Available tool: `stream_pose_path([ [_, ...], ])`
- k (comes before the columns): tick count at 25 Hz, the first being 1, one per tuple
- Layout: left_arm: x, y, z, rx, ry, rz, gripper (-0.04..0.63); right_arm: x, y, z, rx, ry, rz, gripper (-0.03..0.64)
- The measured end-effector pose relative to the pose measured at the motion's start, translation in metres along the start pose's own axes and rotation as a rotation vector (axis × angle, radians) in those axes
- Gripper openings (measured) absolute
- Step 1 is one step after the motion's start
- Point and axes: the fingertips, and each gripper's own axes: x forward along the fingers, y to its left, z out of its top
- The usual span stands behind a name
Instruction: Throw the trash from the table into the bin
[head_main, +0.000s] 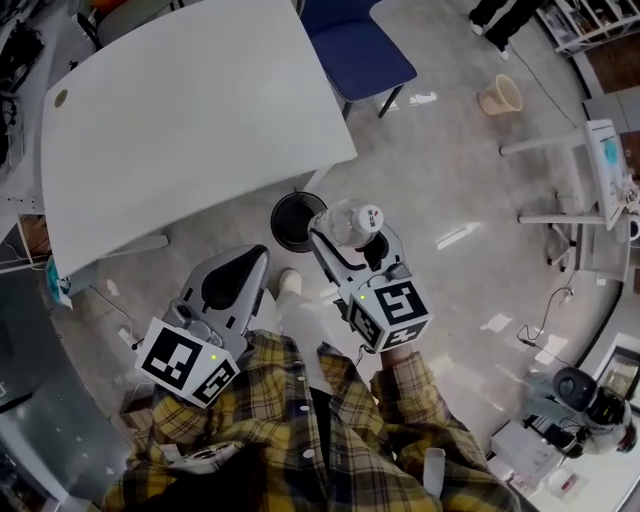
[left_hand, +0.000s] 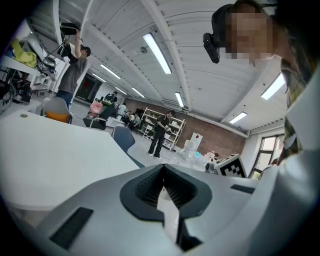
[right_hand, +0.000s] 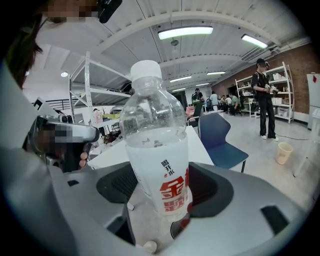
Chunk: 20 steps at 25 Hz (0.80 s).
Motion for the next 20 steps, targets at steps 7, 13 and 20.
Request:
stream_pose_path([
  [7, 0.018, 0.028, -0.04, 0.027, 0.047, -0.037, 0.008, 0.029, -0.021, -0.053, 0.047, 0.009, -0.056, 0.301],
  [13, 0.029, 0.059, -0.094, 0.036, 0.059, -0.033, 0.008, 0.062, -0.037, -0.122, 0.073, 0.02, -0.078, 0.301],
  [20, 0.042, 0.096, -0.18, 0.035, 0.111, -0.037, 0.008, 0.114, -0.057, -0.22, 0.079, 0.08, -0.079, 0.301],
])
